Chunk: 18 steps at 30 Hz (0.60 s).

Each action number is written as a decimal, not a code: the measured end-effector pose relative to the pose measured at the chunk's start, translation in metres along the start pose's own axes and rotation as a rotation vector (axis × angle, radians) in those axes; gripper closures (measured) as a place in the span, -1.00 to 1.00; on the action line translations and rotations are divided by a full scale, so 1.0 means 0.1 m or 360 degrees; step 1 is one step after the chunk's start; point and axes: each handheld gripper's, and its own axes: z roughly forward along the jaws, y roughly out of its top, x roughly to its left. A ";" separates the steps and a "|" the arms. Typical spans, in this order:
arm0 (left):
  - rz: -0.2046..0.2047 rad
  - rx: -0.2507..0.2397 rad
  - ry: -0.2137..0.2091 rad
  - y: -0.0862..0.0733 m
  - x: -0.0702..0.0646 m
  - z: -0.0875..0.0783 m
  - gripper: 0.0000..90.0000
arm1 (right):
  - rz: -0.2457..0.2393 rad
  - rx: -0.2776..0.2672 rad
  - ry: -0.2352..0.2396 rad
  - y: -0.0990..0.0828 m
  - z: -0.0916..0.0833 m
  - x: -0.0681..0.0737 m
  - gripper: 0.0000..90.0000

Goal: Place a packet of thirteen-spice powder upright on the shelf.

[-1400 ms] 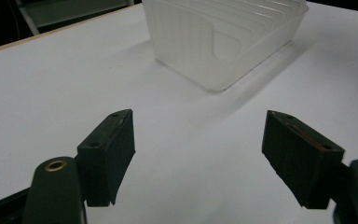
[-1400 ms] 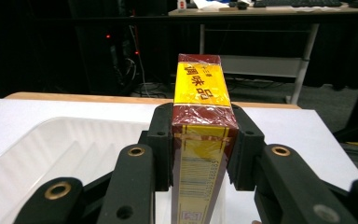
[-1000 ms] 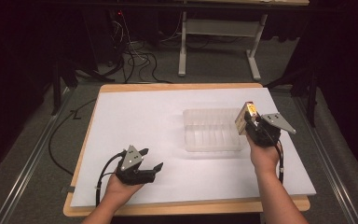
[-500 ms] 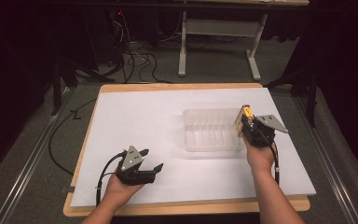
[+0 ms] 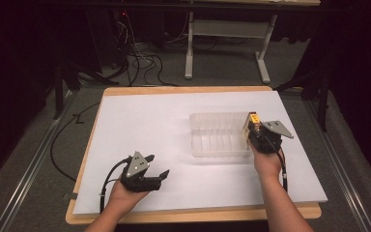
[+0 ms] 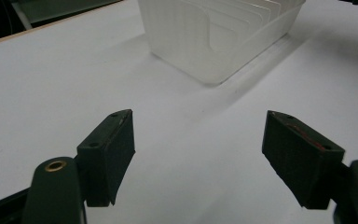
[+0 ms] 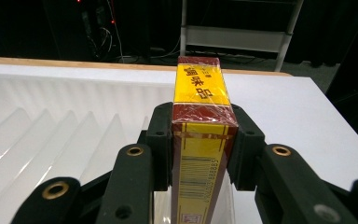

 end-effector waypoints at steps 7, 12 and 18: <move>-0.0003 0.0007 -0.0009 0.00 0.00 0.00 -0.42 | -0.0002 0.0014 0.0004 -0.09 0.01 -0.02 0.45; -0.0003 0.0010 -0.0011 -0.01 0.00 0.00 -0.42 | -0.0009 0.0034 0.0058 -0.07 0.00 -0.03 0.22; -0.0017 0.0009 -0.0009 -0.01 0.01 0.00 -0.42 | -0.0003 0.0085 0.0134 -0.02 -0.03 -0.06 -0.15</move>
